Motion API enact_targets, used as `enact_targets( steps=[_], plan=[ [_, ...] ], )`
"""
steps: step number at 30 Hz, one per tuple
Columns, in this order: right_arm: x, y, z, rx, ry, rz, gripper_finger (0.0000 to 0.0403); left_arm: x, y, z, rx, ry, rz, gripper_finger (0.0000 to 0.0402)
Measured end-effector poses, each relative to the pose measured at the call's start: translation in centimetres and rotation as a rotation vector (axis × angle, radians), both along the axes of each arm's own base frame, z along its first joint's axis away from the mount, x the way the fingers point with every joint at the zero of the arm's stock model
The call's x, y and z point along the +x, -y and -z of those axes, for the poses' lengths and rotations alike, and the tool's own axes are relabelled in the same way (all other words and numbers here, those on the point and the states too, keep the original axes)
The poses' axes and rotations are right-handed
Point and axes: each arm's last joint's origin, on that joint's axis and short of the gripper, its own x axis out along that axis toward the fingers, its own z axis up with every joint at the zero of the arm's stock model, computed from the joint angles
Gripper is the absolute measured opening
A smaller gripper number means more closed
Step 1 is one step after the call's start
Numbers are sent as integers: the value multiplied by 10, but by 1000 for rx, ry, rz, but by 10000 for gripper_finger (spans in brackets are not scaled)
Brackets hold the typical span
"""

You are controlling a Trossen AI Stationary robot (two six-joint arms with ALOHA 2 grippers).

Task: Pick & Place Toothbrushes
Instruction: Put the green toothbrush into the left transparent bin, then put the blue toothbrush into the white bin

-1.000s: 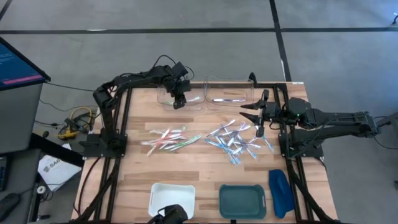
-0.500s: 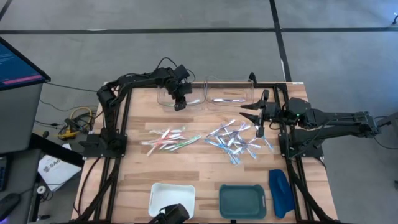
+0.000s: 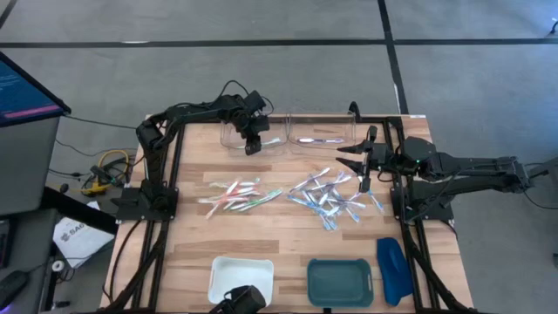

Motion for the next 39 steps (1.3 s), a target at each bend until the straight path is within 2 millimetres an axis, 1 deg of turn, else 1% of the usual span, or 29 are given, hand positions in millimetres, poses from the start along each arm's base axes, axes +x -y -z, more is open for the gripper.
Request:
enact_targets(
  steps=[14,20,24,26,29,35,39],
  plan=[
    [0,0,0,-1,0,0,118,-1,-1,0,35,-30,-21,91],
    [0,0,0,-2,0,0,118,-1,-1,0,37,-32,-22,97],
    [0,0,0,-2,0,0,118,-2,-1,-4,100,-73,-40,98],
    [0,0,0,-2,0,0,118,-4,0,-13,162,-84,-52,98],
    [0,0,0,-2,0,0,118,-9,2,-32,227,-61,-68,98],
    [0,0,0,-2,0,0,118,-22,14,-86,331,93,-87,97],
    [0,0,0,-2,0,0,118,-30,26,-119,345,232,-110,98]
  ],
)
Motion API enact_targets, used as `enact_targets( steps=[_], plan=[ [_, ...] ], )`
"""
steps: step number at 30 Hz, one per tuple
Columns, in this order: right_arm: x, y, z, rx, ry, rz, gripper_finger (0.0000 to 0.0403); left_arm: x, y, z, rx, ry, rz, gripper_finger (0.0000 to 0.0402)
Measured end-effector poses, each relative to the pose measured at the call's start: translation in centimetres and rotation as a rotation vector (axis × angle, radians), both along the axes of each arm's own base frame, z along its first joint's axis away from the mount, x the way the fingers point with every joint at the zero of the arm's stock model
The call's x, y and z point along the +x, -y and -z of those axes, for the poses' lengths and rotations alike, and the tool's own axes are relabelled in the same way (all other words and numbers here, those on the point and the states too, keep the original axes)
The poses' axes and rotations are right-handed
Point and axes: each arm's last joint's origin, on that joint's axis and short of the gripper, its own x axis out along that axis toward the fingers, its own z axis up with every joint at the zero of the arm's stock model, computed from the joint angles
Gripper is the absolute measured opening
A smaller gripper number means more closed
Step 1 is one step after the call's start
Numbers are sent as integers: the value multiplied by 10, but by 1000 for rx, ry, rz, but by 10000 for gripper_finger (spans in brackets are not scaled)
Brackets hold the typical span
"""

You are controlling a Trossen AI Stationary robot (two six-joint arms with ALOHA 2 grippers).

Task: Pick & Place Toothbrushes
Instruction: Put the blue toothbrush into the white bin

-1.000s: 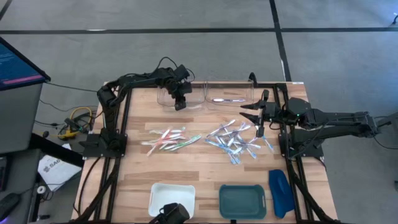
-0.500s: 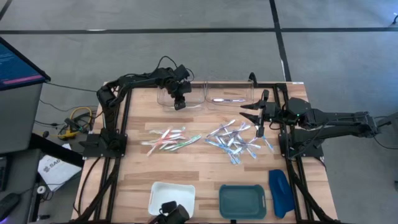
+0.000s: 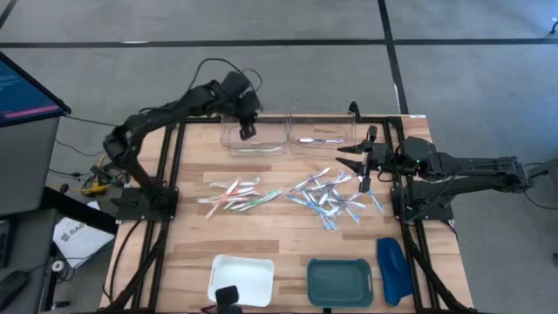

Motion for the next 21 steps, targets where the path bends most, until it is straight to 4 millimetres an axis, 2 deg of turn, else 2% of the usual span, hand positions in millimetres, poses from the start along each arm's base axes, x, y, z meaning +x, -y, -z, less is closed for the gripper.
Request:
enact_targets(
  steps=[4,8,17,21],
  plan=[
    [0,0,0,0,0,0,118,-5,13,-21,-25,109,30,96],
    [0,0,0,1,0,0,118,-4,28,-33,-28,158,62,97],
    [0,0,0,1,0,0,118,19,60,-33,-55,189,150,97],
    [0,0,0,1,0,0,118,32,84,-33,-65,200,225,97]
  ],
)
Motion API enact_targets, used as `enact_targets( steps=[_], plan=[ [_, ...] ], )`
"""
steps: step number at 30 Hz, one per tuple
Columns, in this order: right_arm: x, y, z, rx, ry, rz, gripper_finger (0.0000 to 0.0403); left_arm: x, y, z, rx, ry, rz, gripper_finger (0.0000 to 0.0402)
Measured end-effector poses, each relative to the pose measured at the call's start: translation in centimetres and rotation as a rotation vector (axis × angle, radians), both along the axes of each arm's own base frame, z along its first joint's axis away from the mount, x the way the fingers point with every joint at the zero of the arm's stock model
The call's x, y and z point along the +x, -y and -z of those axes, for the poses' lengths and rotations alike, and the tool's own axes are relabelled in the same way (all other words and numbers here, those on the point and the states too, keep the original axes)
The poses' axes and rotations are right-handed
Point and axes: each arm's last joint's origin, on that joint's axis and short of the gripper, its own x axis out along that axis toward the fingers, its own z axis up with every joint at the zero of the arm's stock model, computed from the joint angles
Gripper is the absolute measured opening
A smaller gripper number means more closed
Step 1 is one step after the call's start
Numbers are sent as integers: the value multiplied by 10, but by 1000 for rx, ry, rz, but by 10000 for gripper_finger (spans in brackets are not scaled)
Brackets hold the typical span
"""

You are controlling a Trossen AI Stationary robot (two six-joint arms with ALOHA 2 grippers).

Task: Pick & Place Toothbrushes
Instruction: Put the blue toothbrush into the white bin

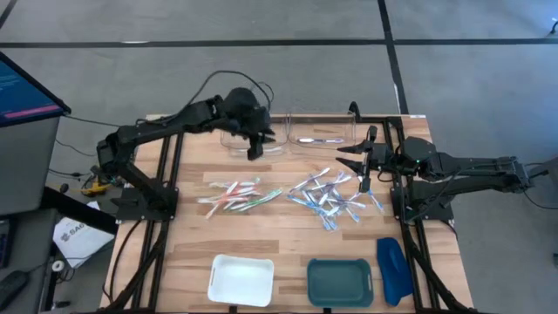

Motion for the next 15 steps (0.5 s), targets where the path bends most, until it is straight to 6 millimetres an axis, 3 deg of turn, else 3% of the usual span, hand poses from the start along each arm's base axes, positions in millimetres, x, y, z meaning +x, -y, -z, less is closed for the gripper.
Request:
enact_targets(
  steps=[15],
  plan=[
    [0,0,2,9,-20,1,118,26,95,4,-2,6,290,96]
  ],
)
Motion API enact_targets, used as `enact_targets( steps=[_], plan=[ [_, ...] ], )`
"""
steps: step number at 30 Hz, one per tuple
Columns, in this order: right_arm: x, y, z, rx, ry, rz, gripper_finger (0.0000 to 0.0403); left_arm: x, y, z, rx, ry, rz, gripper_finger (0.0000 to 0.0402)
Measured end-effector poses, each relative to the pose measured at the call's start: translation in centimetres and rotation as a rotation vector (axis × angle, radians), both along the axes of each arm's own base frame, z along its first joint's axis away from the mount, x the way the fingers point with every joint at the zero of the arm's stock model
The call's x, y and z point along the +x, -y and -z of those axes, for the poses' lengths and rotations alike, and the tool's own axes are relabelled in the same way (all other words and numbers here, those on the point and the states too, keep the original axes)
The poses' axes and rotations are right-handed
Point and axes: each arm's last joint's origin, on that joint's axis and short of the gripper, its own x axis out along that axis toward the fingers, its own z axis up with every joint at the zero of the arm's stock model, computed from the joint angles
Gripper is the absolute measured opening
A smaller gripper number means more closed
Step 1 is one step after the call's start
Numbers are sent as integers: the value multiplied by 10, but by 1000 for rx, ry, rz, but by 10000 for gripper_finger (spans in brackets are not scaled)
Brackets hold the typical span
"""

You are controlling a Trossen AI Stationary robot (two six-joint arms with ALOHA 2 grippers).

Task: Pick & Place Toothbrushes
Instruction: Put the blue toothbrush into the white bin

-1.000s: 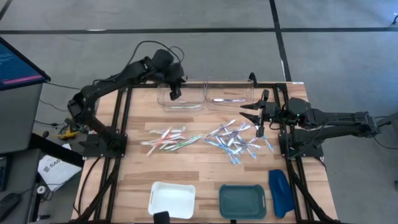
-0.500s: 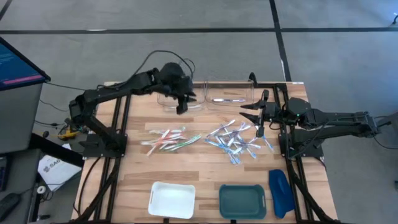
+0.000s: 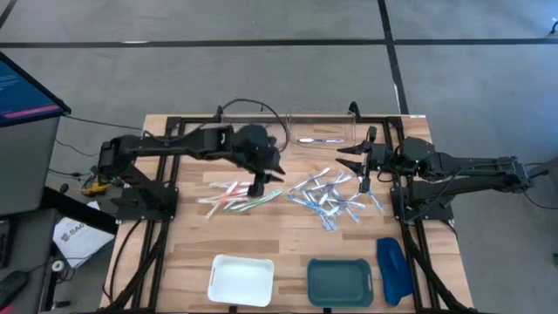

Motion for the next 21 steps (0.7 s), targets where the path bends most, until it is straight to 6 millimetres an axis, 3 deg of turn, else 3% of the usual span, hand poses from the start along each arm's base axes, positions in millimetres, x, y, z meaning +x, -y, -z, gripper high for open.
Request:
enact_targets(
  steps=[6,15,21],
  plan=[
    [0,0,0,0,0,0,118,3,19,30,-3,-16,55,96],
    [0,0,0,0,0,0,118,2,28,84,-93,69,-21,96],
    [0,0,-1,-1,14,1,118,16,34,107,-61,77,-71,96]
  ],
)
